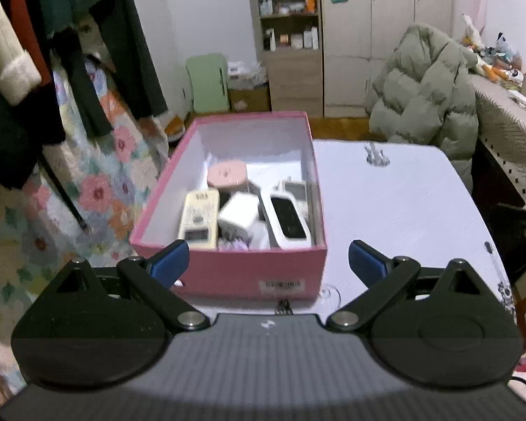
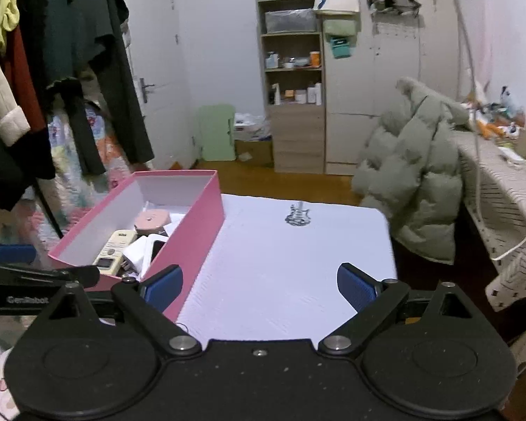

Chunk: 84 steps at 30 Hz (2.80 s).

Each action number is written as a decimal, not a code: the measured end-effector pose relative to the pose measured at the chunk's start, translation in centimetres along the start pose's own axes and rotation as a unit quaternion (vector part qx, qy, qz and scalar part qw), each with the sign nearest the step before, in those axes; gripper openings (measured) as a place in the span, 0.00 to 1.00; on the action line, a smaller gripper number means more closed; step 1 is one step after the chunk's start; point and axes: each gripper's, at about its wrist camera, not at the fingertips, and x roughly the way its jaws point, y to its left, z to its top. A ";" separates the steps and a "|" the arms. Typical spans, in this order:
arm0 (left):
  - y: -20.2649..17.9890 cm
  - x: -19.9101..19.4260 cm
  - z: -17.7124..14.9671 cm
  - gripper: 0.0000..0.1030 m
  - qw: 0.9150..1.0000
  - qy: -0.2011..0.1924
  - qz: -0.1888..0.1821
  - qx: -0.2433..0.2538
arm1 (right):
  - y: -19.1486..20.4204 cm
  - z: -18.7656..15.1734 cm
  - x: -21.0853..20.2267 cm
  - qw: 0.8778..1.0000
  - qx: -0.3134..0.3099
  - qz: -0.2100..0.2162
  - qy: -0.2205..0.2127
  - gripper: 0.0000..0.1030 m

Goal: Organize rigid objects

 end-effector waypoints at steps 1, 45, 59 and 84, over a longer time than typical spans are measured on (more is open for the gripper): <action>0.0 0.1 -0.2 0.96 1.000 0.005 -0.005 -0.003 | 0.0 -0.2 -0.2 1.000 0.000 -0.002 0.001 0.95; -0.2 -0.3 -1.7 1.00 1.000 0.004 0.014 0.008 | 1.4 -1.6 1.1 0.998 -0.005 -0.042 0.050 0.95; 0.1 -0.7 -2.1 1.00 1.000 0.007 0.012 0.017 | 1.8 -2.0 1.3 0.997 -0.009 -0.045 0.054 0.95; 1.5 -0.3 -2.4 1.00 1.000 0.003 0.018 0.002 | 2.4 -2.4 1.5 0.997 -0.010 -0.049 0.058 0.95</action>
